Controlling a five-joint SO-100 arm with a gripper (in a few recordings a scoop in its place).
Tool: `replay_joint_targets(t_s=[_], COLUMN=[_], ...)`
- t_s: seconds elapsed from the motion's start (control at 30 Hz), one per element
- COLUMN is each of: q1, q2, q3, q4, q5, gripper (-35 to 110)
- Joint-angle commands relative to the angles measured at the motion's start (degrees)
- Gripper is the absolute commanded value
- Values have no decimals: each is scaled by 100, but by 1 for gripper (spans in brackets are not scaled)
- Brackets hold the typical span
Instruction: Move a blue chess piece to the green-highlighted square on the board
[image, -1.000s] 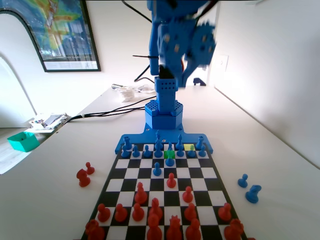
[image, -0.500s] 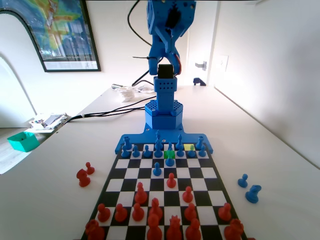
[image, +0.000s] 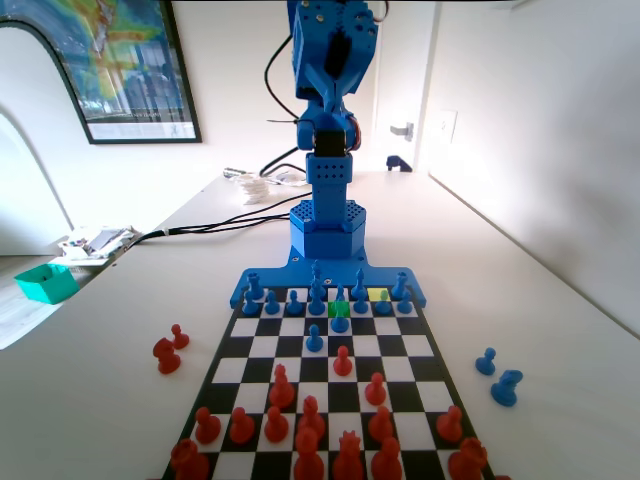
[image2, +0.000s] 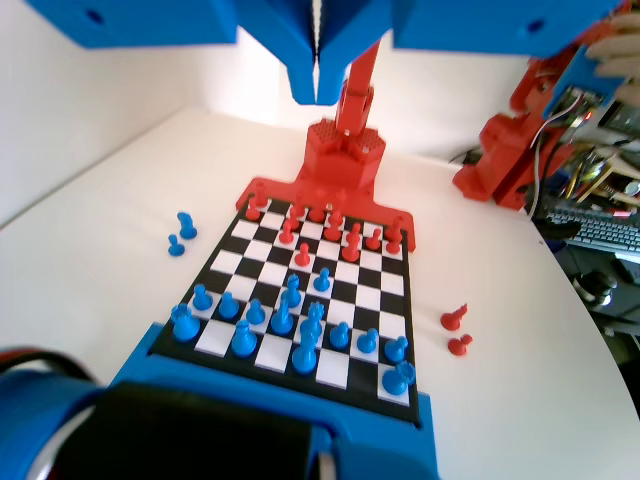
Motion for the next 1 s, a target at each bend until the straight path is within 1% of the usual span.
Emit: replay_joint_targets(t_s=[0.0, 0.23, 0.4, 0.5, 0.97], q1=[-44, 105, 193, 202, 193], q2=[272, 712, 721, 721, 721], q3=[79, 229, 237, 237, 237], q4=[-229, -545, -554, -554, -554], q5=[53, 35, 44, 44, 44], gripper=[1, 1, 1, 7, 7])
